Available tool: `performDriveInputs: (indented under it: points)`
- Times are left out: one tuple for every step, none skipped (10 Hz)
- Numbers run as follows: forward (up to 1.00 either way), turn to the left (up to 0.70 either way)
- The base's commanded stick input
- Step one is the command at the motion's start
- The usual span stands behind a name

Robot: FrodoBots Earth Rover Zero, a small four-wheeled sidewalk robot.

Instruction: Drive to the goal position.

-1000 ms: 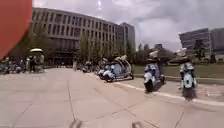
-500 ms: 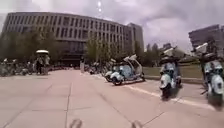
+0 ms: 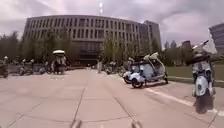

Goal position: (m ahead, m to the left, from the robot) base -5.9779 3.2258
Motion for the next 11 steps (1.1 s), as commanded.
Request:
performDriveInputs:
  points:
    - [0.85, 0.30]
    - [0.85, 0.33]
    - [0.85, 0.33]
    - [0.85, 0.33]
    - [0.85, 0.33]
    - [0.85, 0.33]
    - [0.85, 0.33]
    - [0.85, 0.33]
    - [0.85, 0.33]
    - [0.85, 0.33]
    - [0.85, 0.33]
